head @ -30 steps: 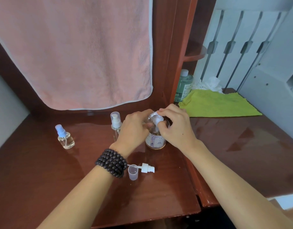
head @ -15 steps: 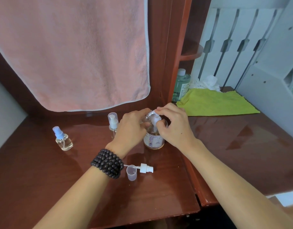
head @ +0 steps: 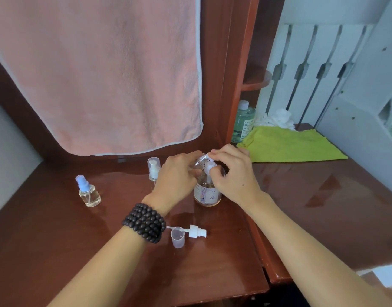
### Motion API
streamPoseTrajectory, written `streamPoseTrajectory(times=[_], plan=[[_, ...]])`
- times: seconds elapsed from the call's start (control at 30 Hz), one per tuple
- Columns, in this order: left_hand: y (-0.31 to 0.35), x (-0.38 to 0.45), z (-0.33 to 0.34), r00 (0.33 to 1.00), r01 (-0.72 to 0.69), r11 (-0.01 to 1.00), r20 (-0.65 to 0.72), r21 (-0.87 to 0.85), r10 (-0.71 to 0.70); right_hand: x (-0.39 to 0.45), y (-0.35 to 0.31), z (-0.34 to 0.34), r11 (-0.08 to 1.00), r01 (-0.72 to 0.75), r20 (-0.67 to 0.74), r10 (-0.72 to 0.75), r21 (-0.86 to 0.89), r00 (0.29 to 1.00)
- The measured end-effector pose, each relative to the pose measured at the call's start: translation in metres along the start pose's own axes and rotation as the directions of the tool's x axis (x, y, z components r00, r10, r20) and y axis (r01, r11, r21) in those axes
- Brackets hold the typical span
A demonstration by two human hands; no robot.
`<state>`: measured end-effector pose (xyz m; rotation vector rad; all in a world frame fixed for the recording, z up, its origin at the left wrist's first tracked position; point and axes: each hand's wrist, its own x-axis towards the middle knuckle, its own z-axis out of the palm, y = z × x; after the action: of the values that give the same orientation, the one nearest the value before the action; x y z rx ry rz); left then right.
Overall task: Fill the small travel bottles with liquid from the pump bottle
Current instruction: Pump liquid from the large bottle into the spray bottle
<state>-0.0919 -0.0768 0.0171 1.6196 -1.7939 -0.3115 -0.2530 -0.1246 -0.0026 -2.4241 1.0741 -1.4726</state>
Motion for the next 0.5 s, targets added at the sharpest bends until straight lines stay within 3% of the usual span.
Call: streamPoseTrajectory(times=[0.27,0.5], plan=[[-0.002,-0.005,0.01,1.0,0.011,1.0,-0.004,-0.026,-0.011,-0.001,0.004,0.005,0.999,-0.042,0.038,0.043,-0.034,0.998],[0.003,-0.003,-0.002,1.0,-0.021,0.999,-0.016,-0.028,0.021,0.001,0.002,0.0,1.0,0.005,0.005,-0.005,-0.004,1.0]])
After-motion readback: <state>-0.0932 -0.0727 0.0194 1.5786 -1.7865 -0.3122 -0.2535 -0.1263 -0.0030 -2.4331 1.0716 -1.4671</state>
